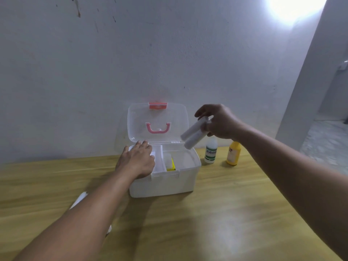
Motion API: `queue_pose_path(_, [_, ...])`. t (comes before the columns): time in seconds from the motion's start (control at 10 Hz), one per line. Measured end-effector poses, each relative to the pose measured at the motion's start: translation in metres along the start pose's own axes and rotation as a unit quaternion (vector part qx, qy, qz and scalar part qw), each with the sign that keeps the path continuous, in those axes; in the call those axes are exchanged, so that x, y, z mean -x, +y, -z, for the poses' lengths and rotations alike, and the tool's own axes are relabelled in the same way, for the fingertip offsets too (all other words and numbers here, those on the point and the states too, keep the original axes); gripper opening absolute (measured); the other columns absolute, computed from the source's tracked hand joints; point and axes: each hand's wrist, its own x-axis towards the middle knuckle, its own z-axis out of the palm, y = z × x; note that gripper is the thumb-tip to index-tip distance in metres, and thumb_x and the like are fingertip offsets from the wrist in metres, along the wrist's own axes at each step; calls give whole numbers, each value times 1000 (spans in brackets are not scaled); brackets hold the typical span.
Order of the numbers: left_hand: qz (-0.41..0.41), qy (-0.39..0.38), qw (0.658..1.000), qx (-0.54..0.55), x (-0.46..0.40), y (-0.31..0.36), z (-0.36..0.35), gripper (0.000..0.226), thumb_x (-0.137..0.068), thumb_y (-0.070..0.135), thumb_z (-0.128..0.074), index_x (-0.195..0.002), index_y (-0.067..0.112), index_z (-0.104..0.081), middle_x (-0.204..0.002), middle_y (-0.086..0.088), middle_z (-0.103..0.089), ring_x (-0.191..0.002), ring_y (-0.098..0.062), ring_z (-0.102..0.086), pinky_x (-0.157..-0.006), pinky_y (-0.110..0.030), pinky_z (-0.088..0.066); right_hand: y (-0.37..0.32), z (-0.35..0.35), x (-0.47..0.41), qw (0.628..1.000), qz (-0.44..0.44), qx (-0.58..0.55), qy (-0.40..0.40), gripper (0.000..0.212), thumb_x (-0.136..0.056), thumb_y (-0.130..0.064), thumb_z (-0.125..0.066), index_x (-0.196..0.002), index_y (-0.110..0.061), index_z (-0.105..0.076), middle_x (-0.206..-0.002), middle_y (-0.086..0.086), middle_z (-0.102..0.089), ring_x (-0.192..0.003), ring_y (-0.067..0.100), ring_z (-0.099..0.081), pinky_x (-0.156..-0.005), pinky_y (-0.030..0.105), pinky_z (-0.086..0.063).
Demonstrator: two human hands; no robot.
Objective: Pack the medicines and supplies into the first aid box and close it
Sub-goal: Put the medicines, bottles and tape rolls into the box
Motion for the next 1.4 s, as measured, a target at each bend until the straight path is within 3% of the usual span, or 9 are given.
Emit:
queue_pose_path(0.1, [1,1,1000,2,0,0,0,55,-99,29,-20,-152,16,-16,-164,1,-5,-151,-16,-3,-121,-46,-7,-11,-12,-1,999,35,31,-18,28,-80,4,-67,-101,-14,-71,-106,11,-66,-78,30,-69,-65,43,-62])
queue_pose_path(0.2, [-1,5,1000,5,-1,-1,-1,54,-98,29,-20,-151,15,-19,-163,1,-7,-151,-16,-5,-121,-46,-9,-20,-24,-2,993,59,90,-48,26,-82,2,-62,-99,-14,-73,-105,9,-69,-77,22,-61,-72,31,-56])
queue_pose_path(0.4, [-4,13,1000,5,-2,-2,-3,53,-97,28,-20,-148,13,-24,-163,1,-11,-150,-16,-7,-120,-46,-11,-26,-40,-4,973,67,202,-86,32,-86,-1,-51,-103,-16,-73,-109,9,-68,-98,27,-58,-72,27,-43])
queue_pose_path(0.6, [-5,13,1000,7,-1,-2,-2,55,-98,29,-21,-150,14,-21,-163,1,-9,-151,-16,-6,-121,-46,-10,-26,-57,1,967,54,218,-124,30,-86,0,-54,-104,-13,-74,-108,11,-68,-97,27,-61,-73,29,-49])
queue_pose_path(0.7, [-4,10,1000,4,-1,-1,-1,55,-98,29,-21,-151,14,-20,-163,0,-8,-151,-17,-6,-121,-45,-9,-24,-63,2,966,41,217,-136,30,-84,0,-54,-102,-14,-74,-105,13,-68,-84,27,-63,-63,26,-47])
queue_pose_path(0.8, [-4,11,1000,5,0,-1,-1,55,-98,30,-21,-151,14,-19,-163,0,-8,-151,-17,-6,-121,-45,-9,-24,-60,3,968,22,205,-143,27,-84,1,-55,-98,-13,-74,-100,15,-67,-54,21,-62,-45,25,-52])
queue_pose_path(1.0, [-3,9,1000,6,1,-1,0,55,-99,29,-21,-152,14,-18,-163,0,-7,-151,-16,-5,-121,-44,-8,-26,-57,9,979,-15,124,-163,20,-88,-1,-57,-92,-14,-72,-113,18,-59,-68,35,-73,-54,31,-61])
queue_pose_path(1.2, [-2,8,1000,14,0,-1,0,56,-97,28,-20,-151,14,-19,-163,1,-7,-151,-16,-5,-121,-45,-8,-35,-45,10,971,24,169,-169,36,-83,6,-49,-94,-16,-75,-109,12,-64,-62,30,-66,-47,28,-57])
queue_pose_path(1.4, [-2,19,1000,19,0,-1,-2,55,-95,26,-21,-149,13,-25,-163,0,-11,-150,-16,-8,-121,-46,-10,-44,-49,16,960,65,155,-222,29,-84,5,-62,-100,-16,-73,-111,6,-66,-64,13,-62,-58,26,-59])
